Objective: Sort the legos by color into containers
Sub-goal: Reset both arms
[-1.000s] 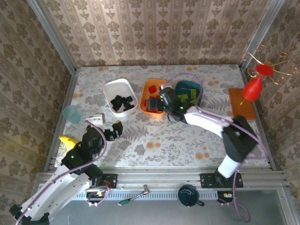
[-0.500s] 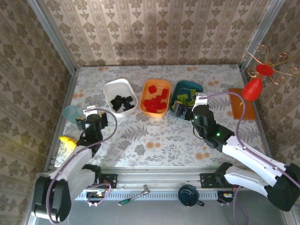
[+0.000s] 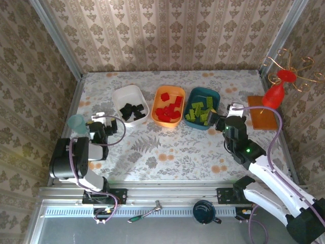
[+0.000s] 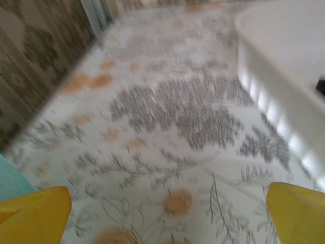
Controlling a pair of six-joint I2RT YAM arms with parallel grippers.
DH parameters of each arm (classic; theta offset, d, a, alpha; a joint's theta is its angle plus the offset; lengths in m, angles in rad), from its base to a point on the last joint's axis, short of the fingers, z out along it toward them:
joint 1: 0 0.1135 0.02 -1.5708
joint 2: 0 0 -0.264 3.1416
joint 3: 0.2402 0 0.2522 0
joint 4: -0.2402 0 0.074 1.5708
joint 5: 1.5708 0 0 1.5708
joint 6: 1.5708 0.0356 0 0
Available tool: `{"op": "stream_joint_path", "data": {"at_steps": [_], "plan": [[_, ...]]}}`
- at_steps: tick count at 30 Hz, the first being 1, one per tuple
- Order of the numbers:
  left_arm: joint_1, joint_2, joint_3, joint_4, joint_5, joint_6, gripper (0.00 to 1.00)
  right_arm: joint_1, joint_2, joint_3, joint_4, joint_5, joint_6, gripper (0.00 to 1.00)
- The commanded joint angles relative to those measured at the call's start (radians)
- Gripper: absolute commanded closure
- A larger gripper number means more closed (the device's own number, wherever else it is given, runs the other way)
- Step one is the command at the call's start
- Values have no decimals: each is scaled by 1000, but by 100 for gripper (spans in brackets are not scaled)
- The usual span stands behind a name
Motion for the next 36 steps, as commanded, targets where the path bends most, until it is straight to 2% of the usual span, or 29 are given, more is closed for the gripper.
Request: {"op": "stream_joint_path", "data": {"at_steps": [1, 3, 5, 6, 11, 14, 16, 17, 21, 23, 24, 26, 36], "plan": [[27, 4, 63, 38, 129, 8, 0, -75, -25, -50, 105, -16, -139, 0], [21, -14, 81, -34, 112, -4, 0, -146, -17, -96, 178, -55, -200, 0], [-31, 3, 72, 21, -81, 11, 0, -219, 11, -159, 277, -86, -232, 0], [-40, -4, 71, 10, -108, 3, 0, -262, 42, -193, 347, -111, -226, 0], [-44, 0, 89, -14, -53, 31, 0, -408, 294, -265, 641, -333, -191, 0], [-45, 1, 87, -9, -52, 34, 0, -418, 494, -250, 804, -368, -201, 0], [-45, 2, 88, -8, -52, 35, 0, -418, 533, -169, 688, -389, -225, 0], [-45, 3, 88, -7, -50, 35, 0, -418, 565, -156, 713, -393, -240, 0], [-42, 3, 88, -7, -49, 35, 0, -421, 644, -69, 631, -397, -255, 0], [-42, 3, 87, -7, -49, 35, 0, -422, 721, -130, 839, -434, -272, 0], [-42, 4, 88, -7, -48, 34, 0, -424, 708, -144, 823, -462, -283, 0], [-42, 3, 88, -8, -49, 35, 0, -423, 738, -180, 931, -477, -292, 0], [-43, 4, 89, -8, -48, 36, 0, -419, 732, -183, 916, -459, -289, 0]]}}
